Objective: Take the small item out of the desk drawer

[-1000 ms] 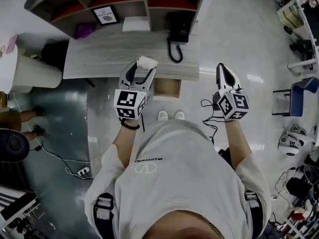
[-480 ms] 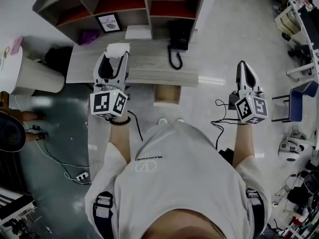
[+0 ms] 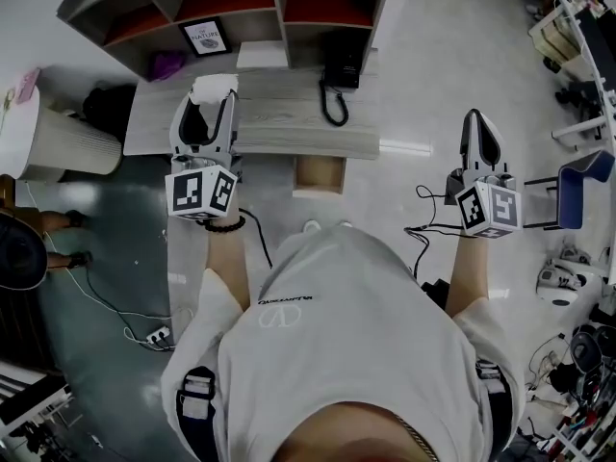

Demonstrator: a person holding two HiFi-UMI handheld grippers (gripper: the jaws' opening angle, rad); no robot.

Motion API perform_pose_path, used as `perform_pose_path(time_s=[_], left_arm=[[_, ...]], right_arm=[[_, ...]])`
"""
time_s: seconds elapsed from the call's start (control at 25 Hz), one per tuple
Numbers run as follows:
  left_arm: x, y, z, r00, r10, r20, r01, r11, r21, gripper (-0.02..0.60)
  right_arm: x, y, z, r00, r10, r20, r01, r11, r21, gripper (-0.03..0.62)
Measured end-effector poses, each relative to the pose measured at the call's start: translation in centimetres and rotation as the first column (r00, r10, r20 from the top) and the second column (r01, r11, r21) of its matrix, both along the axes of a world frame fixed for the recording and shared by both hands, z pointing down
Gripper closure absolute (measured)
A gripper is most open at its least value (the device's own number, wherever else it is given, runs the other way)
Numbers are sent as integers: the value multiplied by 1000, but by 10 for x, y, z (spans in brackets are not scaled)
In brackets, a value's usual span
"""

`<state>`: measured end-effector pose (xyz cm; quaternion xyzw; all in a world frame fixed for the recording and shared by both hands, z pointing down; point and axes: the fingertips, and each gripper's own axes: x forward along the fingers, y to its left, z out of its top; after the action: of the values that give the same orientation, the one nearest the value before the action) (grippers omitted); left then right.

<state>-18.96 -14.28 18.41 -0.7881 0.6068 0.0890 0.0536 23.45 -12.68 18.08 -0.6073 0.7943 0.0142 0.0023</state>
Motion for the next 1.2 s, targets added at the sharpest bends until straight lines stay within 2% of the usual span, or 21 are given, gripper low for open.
perform_pose_path(time_s=[0.36,1.2], left_arm=[[1,2,10,1000,0,0,0,1000,-18,324],[3,8,16,1000,7,-4,-8,999,-38,324]], right_arm=[[20,4,5,996,55,66,-55,998,-7,592],[25,10,16,995,61,79,-57,997,-44,592]])
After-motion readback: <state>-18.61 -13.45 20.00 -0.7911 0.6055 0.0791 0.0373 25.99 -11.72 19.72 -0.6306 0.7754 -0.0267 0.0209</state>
